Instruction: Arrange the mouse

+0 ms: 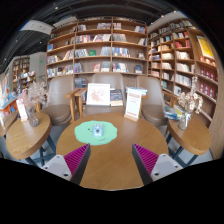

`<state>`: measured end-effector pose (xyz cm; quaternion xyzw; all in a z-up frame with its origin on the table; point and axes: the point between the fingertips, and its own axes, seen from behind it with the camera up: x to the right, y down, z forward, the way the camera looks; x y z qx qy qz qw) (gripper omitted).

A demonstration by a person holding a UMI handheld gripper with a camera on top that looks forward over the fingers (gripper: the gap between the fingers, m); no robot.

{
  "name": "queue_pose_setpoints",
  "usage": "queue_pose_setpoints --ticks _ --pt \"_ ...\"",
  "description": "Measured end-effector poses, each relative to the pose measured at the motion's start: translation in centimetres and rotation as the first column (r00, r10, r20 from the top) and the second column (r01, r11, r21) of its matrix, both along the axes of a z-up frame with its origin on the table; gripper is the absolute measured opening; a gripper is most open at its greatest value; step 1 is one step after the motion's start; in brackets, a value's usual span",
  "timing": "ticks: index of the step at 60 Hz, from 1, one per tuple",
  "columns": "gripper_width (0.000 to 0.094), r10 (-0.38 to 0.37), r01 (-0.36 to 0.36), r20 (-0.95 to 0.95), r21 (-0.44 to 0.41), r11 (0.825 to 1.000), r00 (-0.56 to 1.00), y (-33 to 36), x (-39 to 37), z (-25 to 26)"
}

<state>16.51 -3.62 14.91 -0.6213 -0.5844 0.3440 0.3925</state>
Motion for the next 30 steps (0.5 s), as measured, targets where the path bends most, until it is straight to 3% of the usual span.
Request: queue_pose_setpoints --ticks 12,30 --pt "0.0856 -0.008 0.008 0.005 0.007 1.000 1.000 1.8 6.1 -1.1" --pt "0.0854 0.009 -0.009 0.013 -0.002 1.000 1.000 2.3 9.2 -1.9"
